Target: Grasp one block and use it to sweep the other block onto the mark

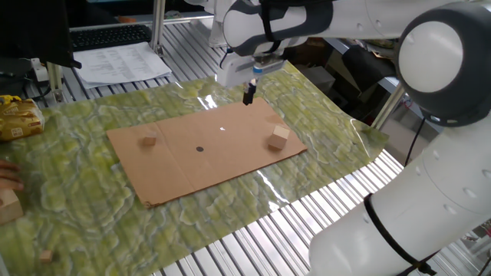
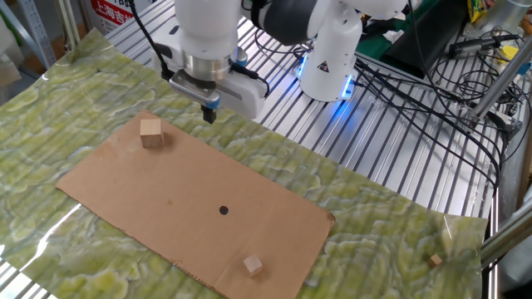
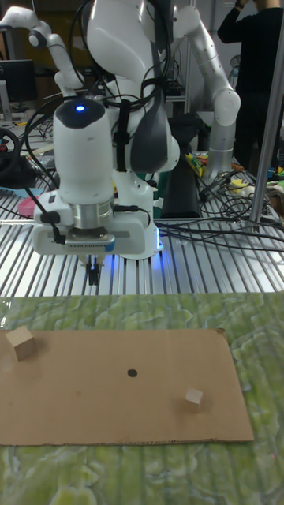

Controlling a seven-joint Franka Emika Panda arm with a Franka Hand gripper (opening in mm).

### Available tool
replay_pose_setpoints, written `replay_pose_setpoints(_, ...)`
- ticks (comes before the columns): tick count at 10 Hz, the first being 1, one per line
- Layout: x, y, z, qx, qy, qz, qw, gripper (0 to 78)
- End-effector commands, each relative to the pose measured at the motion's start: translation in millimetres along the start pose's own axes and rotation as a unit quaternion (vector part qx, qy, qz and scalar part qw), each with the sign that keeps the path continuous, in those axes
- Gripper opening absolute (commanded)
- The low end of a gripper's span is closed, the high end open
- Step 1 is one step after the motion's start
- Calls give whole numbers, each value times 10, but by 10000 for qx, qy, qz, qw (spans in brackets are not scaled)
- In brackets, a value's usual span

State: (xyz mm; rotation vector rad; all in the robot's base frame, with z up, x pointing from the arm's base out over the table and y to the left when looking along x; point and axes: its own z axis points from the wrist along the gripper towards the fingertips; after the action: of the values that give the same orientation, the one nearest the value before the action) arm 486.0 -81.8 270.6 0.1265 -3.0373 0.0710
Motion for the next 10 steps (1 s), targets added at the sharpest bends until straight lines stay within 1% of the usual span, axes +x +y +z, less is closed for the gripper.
replay_pose_setpoints(1, -9, 17, -5, -68, 213, 491, 9985, 0)
replay_pose_setpoints(2, -9, 17, -5, 74, 216, 524, 9984, 0)
replay_pose_setpoints(3, -9, 17, -5, 225, 210, 417, 9987, 0)
replay_pose_setpoints(4, -9, 17, -5, 381, 167, 287, 9987, 0)
replay_pose_setpoints(5, -9, 17, -5, 421, 134, 151, 9989, 0)
replay_pose_setpoints(7, -12, -8, 4, 404, 134, -45, 9991, 0)
replay_pose_setpoints(10, 0, -322, 130, 423, 22, -310, 9986, 0)
